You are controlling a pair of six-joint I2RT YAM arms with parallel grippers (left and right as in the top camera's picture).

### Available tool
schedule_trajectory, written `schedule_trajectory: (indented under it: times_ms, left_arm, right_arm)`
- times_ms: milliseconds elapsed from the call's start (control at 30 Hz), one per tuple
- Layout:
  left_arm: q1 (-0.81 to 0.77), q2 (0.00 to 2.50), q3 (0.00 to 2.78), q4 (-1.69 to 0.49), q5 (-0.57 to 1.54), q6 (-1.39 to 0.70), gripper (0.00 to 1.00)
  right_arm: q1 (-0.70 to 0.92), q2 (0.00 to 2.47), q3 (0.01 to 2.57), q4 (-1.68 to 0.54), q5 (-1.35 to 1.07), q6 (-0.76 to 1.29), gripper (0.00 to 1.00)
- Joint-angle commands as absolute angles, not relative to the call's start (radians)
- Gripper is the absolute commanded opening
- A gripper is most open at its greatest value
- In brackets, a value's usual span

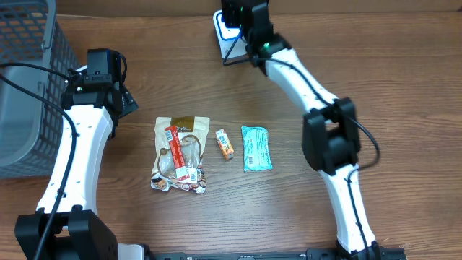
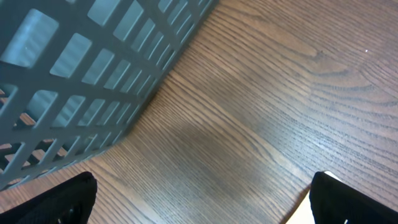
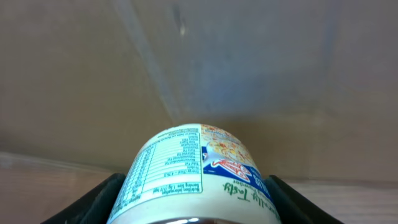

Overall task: Scan the item barcode
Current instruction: 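Carry the jar right and set it down on the table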

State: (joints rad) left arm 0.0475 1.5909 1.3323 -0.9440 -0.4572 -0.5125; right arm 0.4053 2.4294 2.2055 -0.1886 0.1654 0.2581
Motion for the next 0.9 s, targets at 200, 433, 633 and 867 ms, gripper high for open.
schedule_trajectory:
  times_ms: [200, 433, 633, 867]
  left_arm:
    - [0.045, 1.595, 1.349, -0.941, -0.471, -0.493, 1.0]
    - [0.045, 1.595, 1.349, -0.941, -0.471, -0.493, 1.0]
    - [0.045, 1.595, 1.349, -0.941, -0.471, -0.493, 1.0]
    - [0.045, 1.595, 1.349, -0.941, -0.471, -0.493, 1.0]
  right_arm:
    - [0.306, 2.036, 2.226, -0.828, 0.183, 0.276, 0.08]
    - [0.124, 2.032, 2.206, -1.386, 0.181, 0.384, 0.18]
    - [0.004, 2.037, 1.975, -1.442, 0.148, 0.397, 0.18]
    - [-0.055, 2.037, 1.683, -1.248, 0.126, 0.397, 0.18]
